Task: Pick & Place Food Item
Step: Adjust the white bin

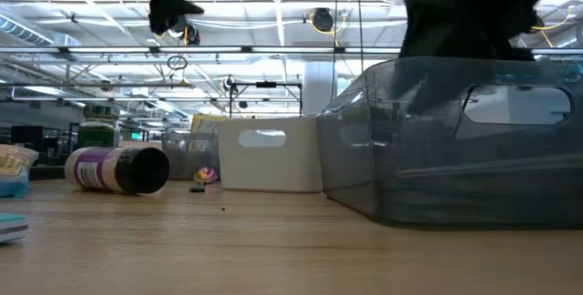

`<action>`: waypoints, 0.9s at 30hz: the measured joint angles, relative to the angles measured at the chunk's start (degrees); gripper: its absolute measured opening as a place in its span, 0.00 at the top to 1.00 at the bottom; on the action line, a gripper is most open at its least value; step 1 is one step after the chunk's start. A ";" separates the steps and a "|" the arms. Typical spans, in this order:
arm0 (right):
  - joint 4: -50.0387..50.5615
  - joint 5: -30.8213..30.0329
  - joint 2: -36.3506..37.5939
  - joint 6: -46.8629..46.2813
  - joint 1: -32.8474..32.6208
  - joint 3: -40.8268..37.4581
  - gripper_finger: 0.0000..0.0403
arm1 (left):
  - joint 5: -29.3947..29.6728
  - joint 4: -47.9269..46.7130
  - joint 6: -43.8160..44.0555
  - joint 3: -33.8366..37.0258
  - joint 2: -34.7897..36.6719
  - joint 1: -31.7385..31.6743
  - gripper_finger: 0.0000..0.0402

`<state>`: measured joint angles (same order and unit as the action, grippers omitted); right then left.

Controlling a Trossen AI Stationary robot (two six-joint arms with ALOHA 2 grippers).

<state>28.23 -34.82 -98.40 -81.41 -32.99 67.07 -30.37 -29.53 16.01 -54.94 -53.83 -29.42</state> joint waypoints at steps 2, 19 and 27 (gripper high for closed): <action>0.95 -0.68 1.80 2.06 0.00 0.04 0.64 | 0.42 -2.55 -1.95 0.00 -1.08 1.11 0.53; 7.10 10.90 11.66 37.99 23.69 0.04 0.68 | 7.48 -3.69 -9.69 -2.63 -16.25 10.41 0.53; 10.19 19.75 11.61 58.01 39.12 0.04 0.72 | 11.71 -6.88 -9.67 -10.05 -15.75 13.03 0.53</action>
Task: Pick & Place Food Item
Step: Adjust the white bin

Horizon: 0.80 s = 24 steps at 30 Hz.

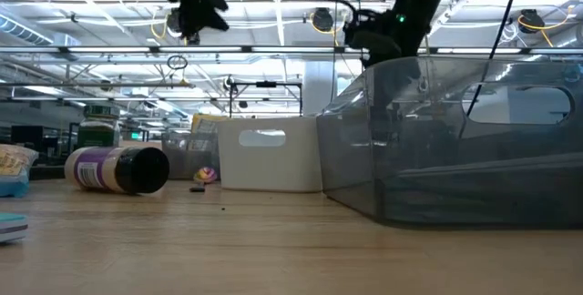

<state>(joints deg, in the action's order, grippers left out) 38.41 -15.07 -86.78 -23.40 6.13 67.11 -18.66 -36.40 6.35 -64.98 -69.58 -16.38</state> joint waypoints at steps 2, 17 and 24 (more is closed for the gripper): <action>-0.47 2.00 -0.78 4.08 2.49 0.00 0.73 | 1.83 -1.81 -0.29 -2.51 0.02 0.45 0.53; -9.96 7.79 -11.49 13.45 7.04 -0.09 0.73 | 5.74 -6.92 -1.75 -10.37 -0.02 0.99 0.53; -14.67 7.59 -12.46 14.98 7.56 0.00 0.74 | 5.81 -7.39 -1.89 -10.37 -0.03 0.99 0.53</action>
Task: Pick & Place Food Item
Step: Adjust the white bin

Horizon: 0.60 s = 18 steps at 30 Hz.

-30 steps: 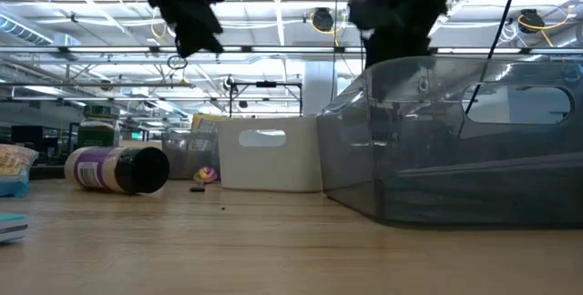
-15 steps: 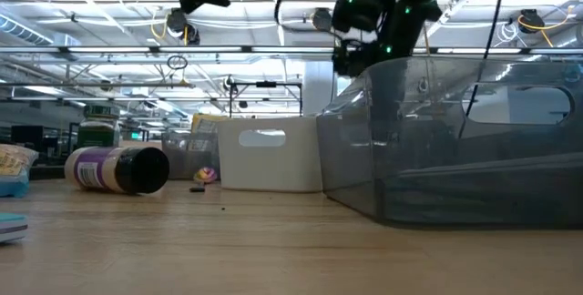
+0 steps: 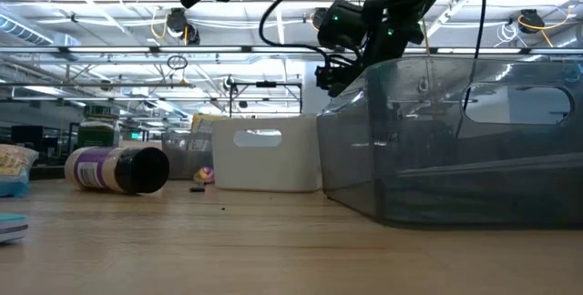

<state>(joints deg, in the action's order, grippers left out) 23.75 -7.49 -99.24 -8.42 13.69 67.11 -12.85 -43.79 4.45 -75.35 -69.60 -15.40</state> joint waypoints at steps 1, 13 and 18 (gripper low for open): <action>0.05 -0.02 0.03 0.17 0.18 -0.08 0.74 | 0.02 0.02 -0.04 0.00 0.01 0.00 0.53; 2.18 -0.07 2.31 -2.12 2.10 -0.04 0.74 | 1.22 -0.38 -1.11 0.02 0.33 -0.07 0.53; 1.49 0.09 8.04 -6.56 2.00 -0.09 0.74 | 1.58 -5.10 -0.73 0.02 4.10 -0.58 0.53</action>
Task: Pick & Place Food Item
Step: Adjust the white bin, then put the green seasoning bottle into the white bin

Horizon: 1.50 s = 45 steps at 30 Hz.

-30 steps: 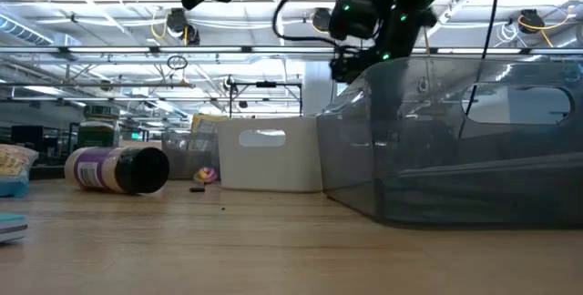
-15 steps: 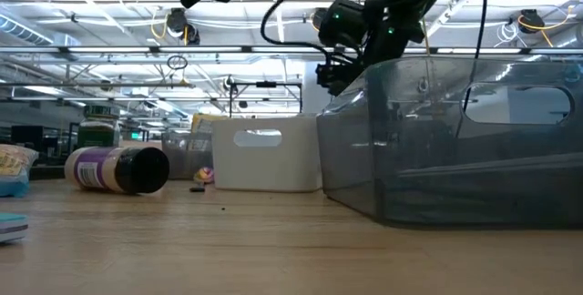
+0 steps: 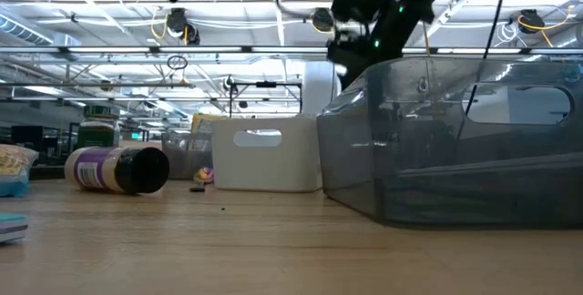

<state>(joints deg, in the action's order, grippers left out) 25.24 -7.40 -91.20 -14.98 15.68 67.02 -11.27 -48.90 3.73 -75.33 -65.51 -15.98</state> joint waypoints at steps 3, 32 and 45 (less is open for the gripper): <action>-2.40 0.03 3.58 -4.70 -0.75 0.00 0.73 | 1.03 -4.41 2.02 0.03 2.68 -0.49 0.53; -31.92 7.22 7.57 -18.80 -17.02 0.00 0.31 | 7.32 -27.50 8.79 10.37 12.69 -0.71 0.53; -31.85 1.36 7.50 -17.68 -18.82 0.00 0.31 | 7.47 -14.82 8.78 25.66 12.62 -0.71 0.53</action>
<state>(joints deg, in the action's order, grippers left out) -6.61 -6.04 -83.70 -32.67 -3.14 67.02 -3.79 -63.72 12.51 -49.67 -52.88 -16.69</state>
